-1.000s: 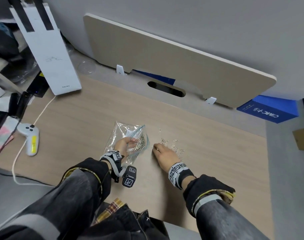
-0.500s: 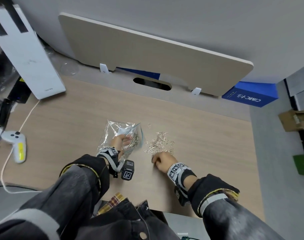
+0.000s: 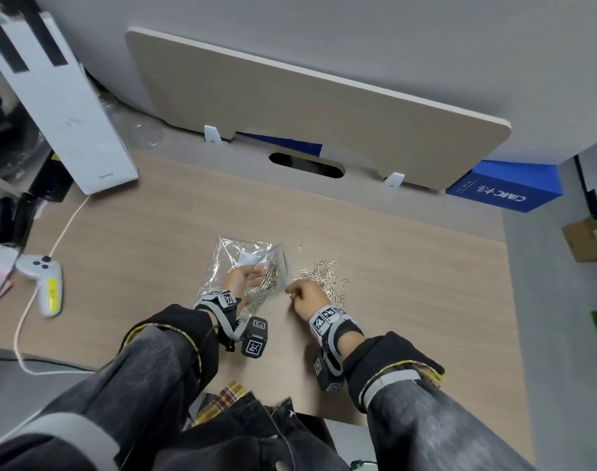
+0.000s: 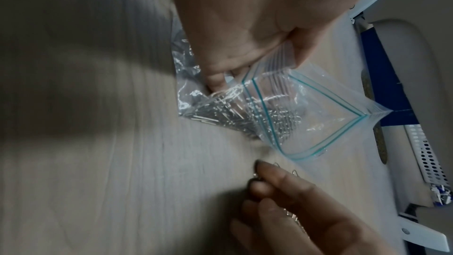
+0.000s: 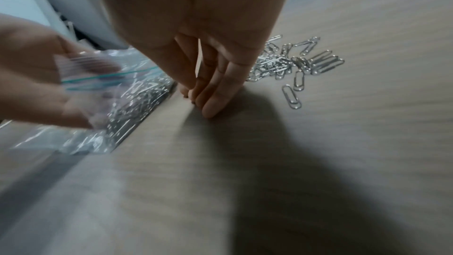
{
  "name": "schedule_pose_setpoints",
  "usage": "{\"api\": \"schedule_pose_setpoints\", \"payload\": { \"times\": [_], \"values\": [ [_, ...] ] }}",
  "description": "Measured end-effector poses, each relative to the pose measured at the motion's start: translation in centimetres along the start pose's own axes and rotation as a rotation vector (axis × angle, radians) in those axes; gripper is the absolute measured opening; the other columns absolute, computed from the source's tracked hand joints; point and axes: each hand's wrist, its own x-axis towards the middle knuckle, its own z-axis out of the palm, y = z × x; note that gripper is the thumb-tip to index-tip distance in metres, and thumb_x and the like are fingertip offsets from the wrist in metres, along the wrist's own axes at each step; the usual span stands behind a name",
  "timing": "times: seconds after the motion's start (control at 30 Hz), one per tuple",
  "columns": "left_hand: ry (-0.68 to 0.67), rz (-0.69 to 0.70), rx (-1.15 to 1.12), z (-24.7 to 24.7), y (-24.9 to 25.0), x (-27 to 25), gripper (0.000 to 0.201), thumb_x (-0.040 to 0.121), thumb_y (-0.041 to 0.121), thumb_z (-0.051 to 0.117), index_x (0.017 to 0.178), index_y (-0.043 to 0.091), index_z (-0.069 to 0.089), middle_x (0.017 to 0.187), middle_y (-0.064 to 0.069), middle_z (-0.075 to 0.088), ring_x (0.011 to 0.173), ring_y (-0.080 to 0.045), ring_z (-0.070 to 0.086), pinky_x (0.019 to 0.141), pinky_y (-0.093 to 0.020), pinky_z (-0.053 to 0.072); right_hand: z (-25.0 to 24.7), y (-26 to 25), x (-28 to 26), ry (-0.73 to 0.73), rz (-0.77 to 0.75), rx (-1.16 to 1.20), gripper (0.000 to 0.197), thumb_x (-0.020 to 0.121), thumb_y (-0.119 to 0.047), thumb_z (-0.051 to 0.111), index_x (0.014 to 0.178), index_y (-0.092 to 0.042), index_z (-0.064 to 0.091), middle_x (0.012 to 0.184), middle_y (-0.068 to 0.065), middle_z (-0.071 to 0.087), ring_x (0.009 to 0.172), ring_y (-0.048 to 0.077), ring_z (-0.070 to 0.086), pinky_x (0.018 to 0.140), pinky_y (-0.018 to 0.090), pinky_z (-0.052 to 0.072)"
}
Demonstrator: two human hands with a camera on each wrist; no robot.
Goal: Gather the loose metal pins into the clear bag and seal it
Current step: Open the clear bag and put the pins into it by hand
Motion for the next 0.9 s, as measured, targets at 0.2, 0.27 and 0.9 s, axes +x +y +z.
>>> {"api": "schedule_pose_setpoints", "payload": {
  "times": [0.2,0.27,0.9],
  "values": [
    [-0.014,-0.006,-0.008,-0.2,0.1,-0.1,0.022,0.093,0.018,0.043,0.094,0.012,0.064,0.108,-0.009,0.065,0.1,-0.021,0.057,0.108,-0.055,0.036,-3.5,2.7,0.1,0.256,0.143,0.188,0.03,0.082,-0.001,0.048,0.094,-0.014,0.072,0.095,0.007,0.072,0.087,0.023,0.065,0.088,0.034,0.053],
    [-0.012,-0.007,-0.004,-0.1,0.1,0.1,0.022,0.092,0.018,0.043,0.094,0.013,0.065,0.11,-0.009,0.065,0.097,-0.02,0.058,0.109,-0.057,0.034,-5.0,4.2,-0.7,0.399,0.267,0.225,0.026,0.081,-0.001,0.05,0.094,-0.012,0.07,0.098,0.009,0.071,0.091,0.025,0.066,0.085,0.029,0.051],
    [0.013,-0.012,-0.002,-0.1,0.1,0.2,0.023,0.091,0.021,0.046,0.091,0.013,0.067,0.108,-0.006,0.067,0.104,-0.022,0.058,0.104,-0.051,0.041,-4.2,3.9,-2.3,0.229,0.205,-0.201,0.068,0.071,-0.042,0.075,0.126,-0.021,0.04,0.119,0.005,0.035,0.094,0.028,0.057,0.085,0.035,0.05]
  ]
}}
